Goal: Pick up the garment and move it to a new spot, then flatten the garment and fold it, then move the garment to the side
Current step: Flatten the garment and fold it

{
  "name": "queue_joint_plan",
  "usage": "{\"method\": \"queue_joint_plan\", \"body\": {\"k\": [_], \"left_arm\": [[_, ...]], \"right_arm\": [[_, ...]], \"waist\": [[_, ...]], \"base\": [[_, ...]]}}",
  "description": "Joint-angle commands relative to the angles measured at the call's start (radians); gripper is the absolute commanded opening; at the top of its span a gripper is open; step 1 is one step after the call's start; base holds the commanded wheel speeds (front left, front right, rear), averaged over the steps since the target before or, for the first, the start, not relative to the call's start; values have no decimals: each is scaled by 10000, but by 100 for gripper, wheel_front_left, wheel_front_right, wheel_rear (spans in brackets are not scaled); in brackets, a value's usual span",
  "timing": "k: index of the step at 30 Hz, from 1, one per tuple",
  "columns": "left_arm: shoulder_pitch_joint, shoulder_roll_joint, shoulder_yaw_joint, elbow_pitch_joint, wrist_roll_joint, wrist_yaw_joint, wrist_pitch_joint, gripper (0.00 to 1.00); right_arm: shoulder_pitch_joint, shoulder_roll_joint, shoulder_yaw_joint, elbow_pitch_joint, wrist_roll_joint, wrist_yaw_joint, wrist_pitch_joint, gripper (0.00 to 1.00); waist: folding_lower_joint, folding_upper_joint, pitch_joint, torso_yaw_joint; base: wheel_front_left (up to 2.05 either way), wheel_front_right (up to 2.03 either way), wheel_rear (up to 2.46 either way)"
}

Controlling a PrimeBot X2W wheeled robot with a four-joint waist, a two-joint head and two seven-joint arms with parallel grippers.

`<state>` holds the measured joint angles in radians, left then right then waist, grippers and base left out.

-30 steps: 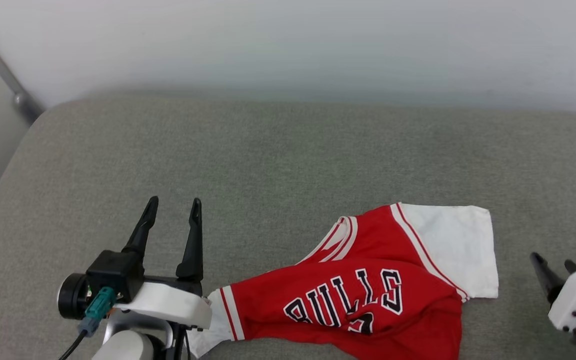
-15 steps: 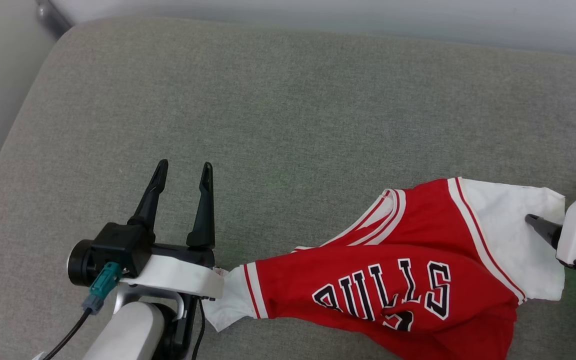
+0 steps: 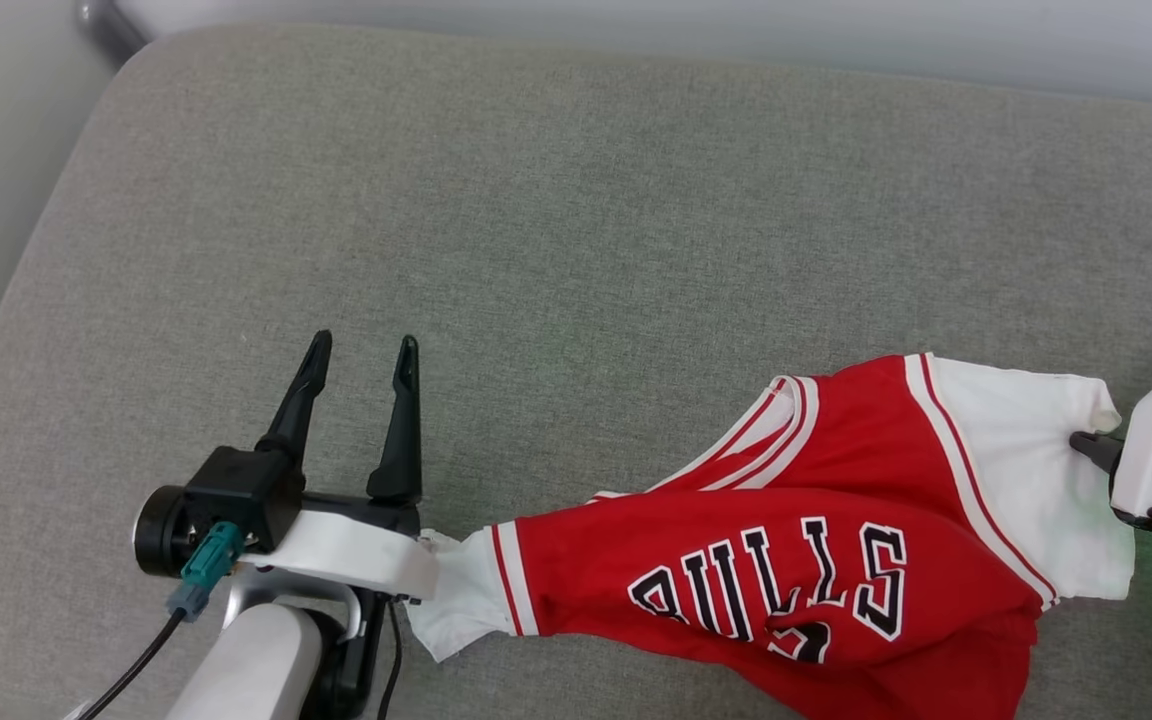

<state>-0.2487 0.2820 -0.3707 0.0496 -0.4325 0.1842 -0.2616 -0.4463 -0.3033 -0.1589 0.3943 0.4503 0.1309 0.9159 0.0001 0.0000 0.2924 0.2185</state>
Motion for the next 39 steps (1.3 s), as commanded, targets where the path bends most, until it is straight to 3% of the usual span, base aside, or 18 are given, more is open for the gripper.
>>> {"method": "queue_joint_plan", "body": {"k": [1, 5, 11, 15, 20, 27, 33, 37, 38, 39], "left_arm": [[144, 74, 70, 139, 45, -71, -47, 100], [158, 321, 155, 448, -114, -221, 153, 100], [144, 1091, 456, 783, -685, -554, 1351, 100], [163, 1642, 409, 996, -1211, -1011, 2699, 100], [95, 2211, -99, 1190, -2031, -1913, 4970, 100], [-191, 2587, -850, 1400, -2621, -2605, 7131, 100], [-540, 2635, -1477, 1659, -2860, -2931, 8050, 100], [-504, 2627, -2397, 1817, -3250, -3142, 9162, 100], [-503, 2660, -2596, 1804, -3359, -3171, 9412, 53], [-505, 2660, -2752, 1772, -3470, -3170, 9588, 30]], "right_arm": [[183, 84, 197, 129, 92, -3, -94, 0], [122, -333, 178, -379, 39, -3, -706, 0], [642, -721, -163, -1259, -240, -5, -1478, 0], [1307, -571, -450, -1829, -343, -5, -1494, 0], [1950, -224, -493, -2457, -363, -5, -1350, 0], [2108, 144, -311, -2882, -336, -3, -1277, 0], [1935, 298, -119, -2819, -267, -3, -1397, 0], [1845, 356, -60, -2680, -262, -5, -1485, 0], [1821, 367, -40, -2653, -262, -5, -1499, 0], [1782, 367, -16, -2628, -277, -3, -1529, 0]], "waist": [[-1, 0, -126, -70], [-1, 0, -436, -234], [-1, 0, -1045, -639], [-1, 0, -1391, -1075], [-1, 0, -1468, -1646], [-1, 0, -1126, -2183], [-1, 0, -754, -2491], [-1, 0, -620, -2594], [-1, 0, -601, -2613], [-1, 0, -586, -2627]], "base": [[0, 0, 0], [0, 0, 0], [0, 0, 0], [0, 0, 0], [0, 0, 0], [0, 0, 0], [0, 0, 0], [0, 0, 0], [0, 0, 0], [0, 0, 0]]}}
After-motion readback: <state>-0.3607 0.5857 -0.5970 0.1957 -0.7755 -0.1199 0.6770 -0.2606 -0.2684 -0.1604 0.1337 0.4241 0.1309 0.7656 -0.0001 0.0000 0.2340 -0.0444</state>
